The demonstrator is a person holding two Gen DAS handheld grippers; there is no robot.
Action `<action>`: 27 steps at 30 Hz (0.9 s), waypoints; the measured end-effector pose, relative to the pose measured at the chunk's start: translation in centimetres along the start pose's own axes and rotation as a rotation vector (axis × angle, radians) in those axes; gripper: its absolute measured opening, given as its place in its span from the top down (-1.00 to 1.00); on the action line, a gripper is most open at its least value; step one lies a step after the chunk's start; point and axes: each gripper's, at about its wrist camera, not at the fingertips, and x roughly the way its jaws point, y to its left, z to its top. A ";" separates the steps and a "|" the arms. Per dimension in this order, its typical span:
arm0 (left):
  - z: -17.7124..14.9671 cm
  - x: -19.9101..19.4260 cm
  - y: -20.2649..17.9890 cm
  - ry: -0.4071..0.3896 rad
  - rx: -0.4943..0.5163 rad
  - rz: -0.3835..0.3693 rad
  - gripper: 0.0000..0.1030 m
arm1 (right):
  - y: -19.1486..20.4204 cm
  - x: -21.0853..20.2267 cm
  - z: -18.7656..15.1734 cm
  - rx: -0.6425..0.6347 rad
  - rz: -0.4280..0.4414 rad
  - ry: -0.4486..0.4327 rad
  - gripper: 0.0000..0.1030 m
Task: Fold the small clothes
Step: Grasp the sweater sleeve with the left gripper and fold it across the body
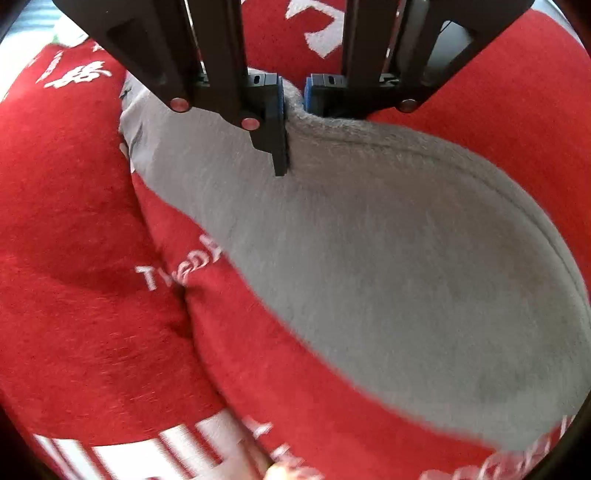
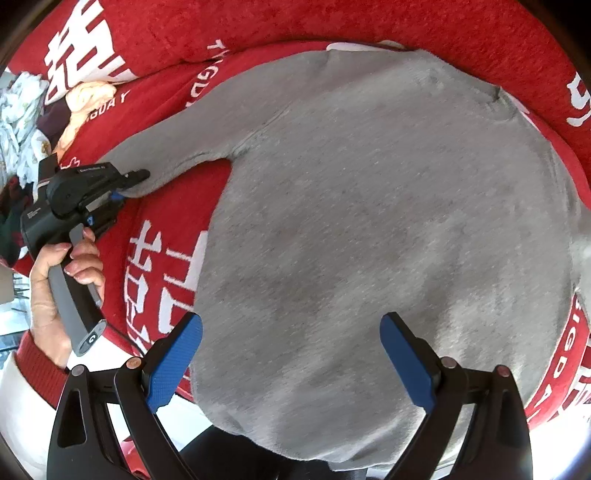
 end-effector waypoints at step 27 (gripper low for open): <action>-20.6 4.4 -28.6 0.054 1.046 -0.005 0.87 | -17.9 -4.8 -3.6 0.336 0.037 -0.132 -0.90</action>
